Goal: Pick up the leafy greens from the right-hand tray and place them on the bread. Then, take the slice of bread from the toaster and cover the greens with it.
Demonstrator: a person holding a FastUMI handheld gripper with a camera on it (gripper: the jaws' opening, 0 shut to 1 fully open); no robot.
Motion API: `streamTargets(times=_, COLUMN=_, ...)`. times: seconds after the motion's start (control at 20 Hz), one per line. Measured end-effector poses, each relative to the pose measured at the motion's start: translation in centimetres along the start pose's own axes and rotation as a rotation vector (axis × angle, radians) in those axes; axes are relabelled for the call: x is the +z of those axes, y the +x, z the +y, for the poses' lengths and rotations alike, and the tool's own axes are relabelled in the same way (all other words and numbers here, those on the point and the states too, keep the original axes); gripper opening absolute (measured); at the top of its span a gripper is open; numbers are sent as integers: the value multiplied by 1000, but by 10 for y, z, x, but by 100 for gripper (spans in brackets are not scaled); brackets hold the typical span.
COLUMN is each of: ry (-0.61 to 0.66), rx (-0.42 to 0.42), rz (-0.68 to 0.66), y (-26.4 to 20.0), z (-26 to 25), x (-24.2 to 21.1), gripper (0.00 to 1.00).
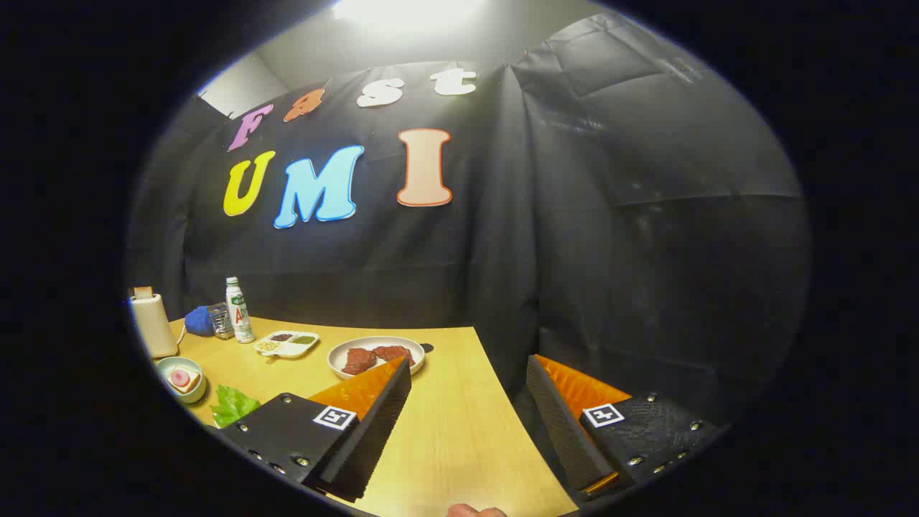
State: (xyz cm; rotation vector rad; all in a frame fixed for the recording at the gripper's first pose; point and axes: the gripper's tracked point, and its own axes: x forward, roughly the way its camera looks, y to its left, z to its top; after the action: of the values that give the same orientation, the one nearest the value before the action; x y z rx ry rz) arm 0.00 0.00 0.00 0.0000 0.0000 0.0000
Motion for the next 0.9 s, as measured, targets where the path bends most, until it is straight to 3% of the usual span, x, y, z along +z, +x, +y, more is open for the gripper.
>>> streamTargets(times=0.4, ry=-15, rx=83, rz=-65, y=-41, z=95, x=45, gripper=99)
streamTargets(times=0.6, ry=-6, rx=139, rz=-49, y=-37, z=144, x=47, gripper=99)
streamTargets(times=0.75, ry=38, rx=229, rz=-32, y=-41, z=188, x=40, gripper=99)
streamTargets(times=0.9, ry=-5, rx=270, rz=10, y=-37, z=190, x=24, gripper=99)
